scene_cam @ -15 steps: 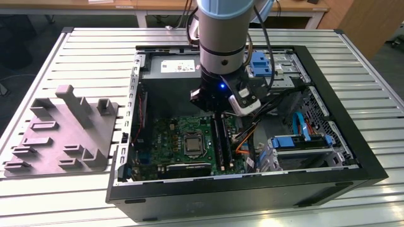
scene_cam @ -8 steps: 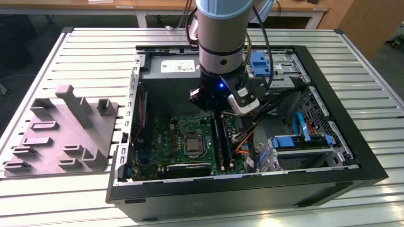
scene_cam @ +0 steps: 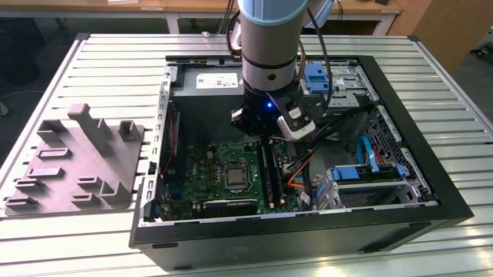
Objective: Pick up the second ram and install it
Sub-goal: 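Press down the second ram until it locks into place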
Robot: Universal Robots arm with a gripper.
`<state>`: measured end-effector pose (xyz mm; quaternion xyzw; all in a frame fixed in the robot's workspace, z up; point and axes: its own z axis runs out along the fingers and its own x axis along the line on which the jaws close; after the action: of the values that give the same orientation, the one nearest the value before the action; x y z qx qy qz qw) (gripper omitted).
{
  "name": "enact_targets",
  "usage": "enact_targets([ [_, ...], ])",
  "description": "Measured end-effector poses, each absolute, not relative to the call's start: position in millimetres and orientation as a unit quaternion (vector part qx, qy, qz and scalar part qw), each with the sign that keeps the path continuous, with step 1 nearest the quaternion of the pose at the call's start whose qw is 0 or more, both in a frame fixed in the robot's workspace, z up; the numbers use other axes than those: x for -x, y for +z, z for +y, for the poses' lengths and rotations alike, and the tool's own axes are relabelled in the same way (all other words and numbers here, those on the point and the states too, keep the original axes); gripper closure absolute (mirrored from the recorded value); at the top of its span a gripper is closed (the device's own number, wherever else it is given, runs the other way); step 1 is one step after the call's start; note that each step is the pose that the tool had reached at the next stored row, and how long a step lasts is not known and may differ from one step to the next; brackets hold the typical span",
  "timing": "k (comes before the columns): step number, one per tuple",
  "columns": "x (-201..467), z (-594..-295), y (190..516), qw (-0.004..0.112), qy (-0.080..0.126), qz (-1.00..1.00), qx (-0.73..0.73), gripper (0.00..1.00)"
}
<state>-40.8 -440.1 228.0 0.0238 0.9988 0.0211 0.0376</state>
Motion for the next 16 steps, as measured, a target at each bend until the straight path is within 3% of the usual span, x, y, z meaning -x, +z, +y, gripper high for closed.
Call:
enact_targets([
  [16, 40.7, -439.9, 221.4, 0.038, 0.021, 0.999, -0.024, 0.9],
])
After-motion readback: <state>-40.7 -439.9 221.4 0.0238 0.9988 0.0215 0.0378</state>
